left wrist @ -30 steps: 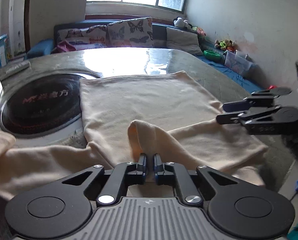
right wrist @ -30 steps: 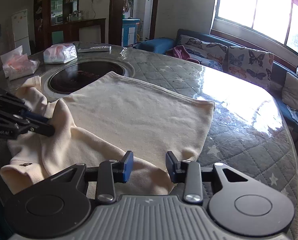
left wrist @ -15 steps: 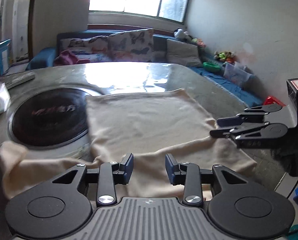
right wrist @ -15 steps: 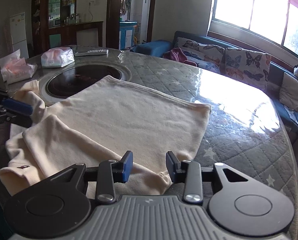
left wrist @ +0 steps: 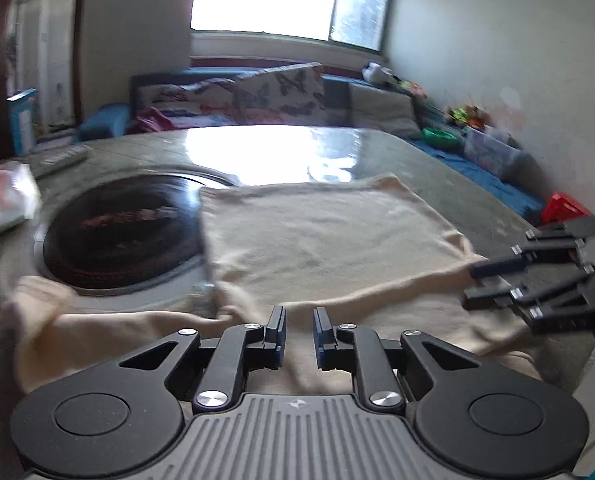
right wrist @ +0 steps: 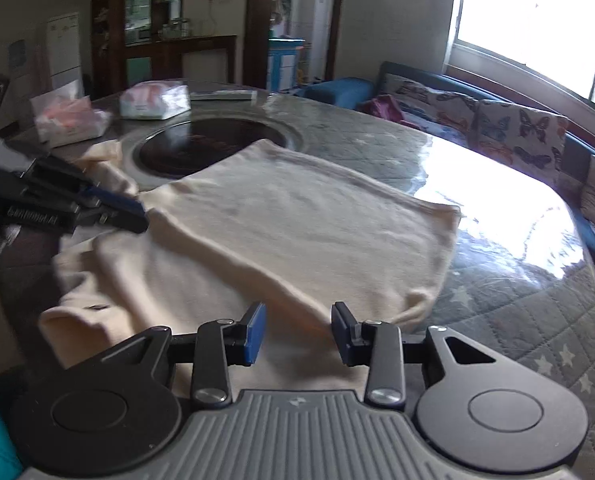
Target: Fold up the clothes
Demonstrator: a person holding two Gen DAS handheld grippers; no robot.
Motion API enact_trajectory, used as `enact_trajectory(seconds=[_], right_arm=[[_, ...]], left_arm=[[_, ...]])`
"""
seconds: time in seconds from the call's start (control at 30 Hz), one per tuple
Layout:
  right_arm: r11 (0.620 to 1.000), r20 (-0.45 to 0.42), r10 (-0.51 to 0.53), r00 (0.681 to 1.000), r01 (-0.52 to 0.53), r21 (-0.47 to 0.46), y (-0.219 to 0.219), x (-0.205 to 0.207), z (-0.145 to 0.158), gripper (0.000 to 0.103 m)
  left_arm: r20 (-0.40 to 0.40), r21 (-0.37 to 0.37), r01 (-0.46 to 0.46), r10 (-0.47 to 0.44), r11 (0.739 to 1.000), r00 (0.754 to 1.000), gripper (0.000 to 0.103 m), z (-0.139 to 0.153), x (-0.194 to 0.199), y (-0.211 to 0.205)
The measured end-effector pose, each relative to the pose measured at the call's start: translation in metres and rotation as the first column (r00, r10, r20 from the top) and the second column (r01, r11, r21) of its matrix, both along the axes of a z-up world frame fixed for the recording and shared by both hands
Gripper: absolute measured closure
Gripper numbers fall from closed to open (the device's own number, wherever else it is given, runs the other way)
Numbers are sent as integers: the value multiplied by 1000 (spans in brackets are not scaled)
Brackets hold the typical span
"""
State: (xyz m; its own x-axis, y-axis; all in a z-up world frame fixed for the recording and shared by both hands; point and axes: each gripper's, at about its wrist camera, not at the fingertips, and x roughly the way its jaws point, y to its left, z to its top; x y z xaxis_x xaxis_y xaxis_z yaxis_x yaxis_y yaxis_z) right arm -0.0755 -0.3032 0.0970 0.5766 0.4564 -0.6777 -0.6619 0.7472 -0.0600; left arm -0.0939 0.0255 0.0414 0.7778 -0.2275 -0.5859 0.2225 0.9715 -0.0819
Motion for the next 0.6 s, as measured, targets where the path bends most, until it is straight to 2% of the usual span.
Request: enact_trajectory(seconds=[0.1, 0.17, 0.27, 0.37, 0.43, 0.6], right_arm=[[999, -7, 24, 1000, -24, -25, 8, -4, -6, 67], [1000, -5, 23, 1000, -23, -20, 9, -4, -4, 67], [1000, 1, 19, 1000, -19, 0, 11, -3, 4, 67], [1000, 5, 20, 1000, -20, 3, 13, -1, 6, 67], [1000, -1, 20, 1000, -20, 4, 14, 0, 6, 67], [1000, -8, 18, 1000, -18, 1, 17, 1, 3, 67]], left_arm=[[55, 68, -126, 123, 990, 991, 81, 5, -4, 21], [81, 105, -212, 204, 972, 976, 68, 6, -1, 39], [101, 182, -270, 255, 945, 962, 65, 1, 8, 56], [108, 251, -274, 254, 928, 961, 60, -8, 18, 63], [98, 286, -262, 244, 921, 965, 60, -15, 25, 65], [75, 268, -274, 264, 924, 962, 63, -21, 30, 78]])
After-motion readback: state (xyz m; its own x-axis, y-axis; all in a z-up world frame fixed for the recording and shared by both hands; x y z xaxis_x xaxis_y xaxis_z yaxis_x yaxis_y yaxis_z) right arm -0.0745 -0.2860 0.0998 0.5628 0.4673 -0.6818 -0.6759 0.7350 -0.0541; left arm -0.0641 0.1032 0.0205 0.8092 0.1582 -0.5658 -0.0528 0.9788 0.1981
